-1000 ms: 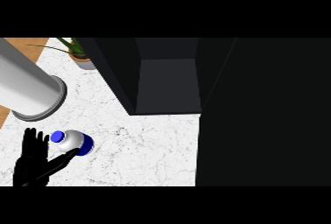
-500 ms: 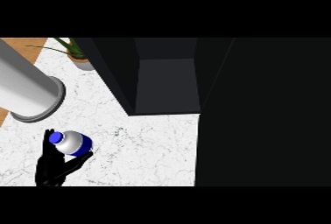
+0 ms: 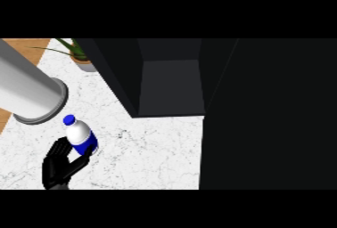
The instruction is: Pick up the bottled water, place it into the cabinet and close the cabinet
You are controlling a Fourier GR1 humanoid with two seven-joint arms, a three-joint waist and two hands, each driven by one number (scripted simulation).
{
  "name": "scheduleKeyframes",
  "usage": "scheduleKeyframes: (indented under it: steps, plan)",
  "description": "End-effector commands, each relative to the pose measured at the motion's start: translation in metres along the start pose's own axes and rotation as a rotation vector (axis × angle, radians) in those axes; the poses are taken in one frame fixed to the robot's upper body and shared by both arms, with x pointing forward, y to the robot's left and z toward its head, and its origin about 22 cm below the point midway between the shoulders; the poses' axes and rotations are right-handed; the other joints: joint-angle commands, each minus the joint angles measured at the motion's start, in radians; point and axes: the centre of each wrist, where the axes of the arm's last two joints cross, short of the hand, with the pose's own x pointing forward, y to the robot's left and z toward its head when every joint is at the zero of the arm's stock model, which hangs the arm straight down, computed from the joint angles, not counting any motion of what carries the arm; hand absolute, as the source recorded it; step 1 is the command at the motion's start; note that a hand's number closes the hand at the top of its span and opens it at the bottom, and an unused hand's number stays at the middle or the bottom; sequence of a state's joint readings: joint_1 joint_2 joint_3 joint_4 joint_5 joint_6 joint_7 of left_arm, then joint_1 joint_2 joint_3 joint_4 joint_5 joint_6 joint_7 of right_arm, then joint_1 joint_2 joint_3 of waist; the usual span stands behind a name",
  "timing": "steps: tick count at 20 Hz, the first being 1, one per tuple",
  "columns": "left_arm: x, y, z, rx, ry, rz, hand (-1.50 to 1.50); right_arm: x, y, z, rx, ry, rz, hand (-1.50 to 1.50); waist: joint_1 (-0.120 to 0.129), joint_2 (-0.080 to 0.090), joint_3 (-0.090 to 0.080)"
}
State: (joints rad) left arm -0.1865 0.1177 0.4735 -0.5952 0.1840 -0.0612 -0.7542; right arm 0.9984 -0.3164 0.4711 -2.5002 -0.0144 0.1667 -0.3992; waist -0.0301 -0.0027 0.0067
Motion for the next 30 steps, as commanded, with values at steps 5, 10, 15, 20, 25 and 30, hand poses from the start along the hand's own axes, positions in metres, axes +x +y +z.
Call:
scheduleKeyframes:
  steps: [5,10,15,20,25,30]
  plan:
    - [-0.027,-0.018,0.034,-0.286,-0.100,-0.140,1.50,0.032,0.000,-0.007,-0.005,-0.039,0.030,-1.50,0.000,0.007,-0.011]
    - [-0.015,-0.066,0.008,-0.579,-0.193,-0.187,1.50,0.027,-0.001,-0.008,0.009,-0.034,0.042,-1.50,-0.002,0.008,-0.010]
    - [-0.026,-0.080,0.022,-0.599,-0.161,-0.097,1.50,0.011,-0.005,-0.002,-0.011,-0.035,0.042,-1.50,0.010,0.004,-0.008]
    - [-0.012,-0.124,0.017,-0.682,-0.145,-0.057,1.50,0.036,0.006,-0.003,0.008,-0.023,0.038,-1.50,0.009,-0.004,-0.008]
    - [0.018,-0.178,0.000,-0.676,-0.172,-0.031,1.50,0.025,-0.004,0.002,-0.015,-0.024,0.018,-1.50,0.003,-0.002,-0.007]
    - [0.043,-0.216,0.008,-0.689,-0.152,-0.038,1.50,0.022,-0.008,-0.004,-0.024,-0.028,0.028,-1.50,0.014,0.002,-0.007]
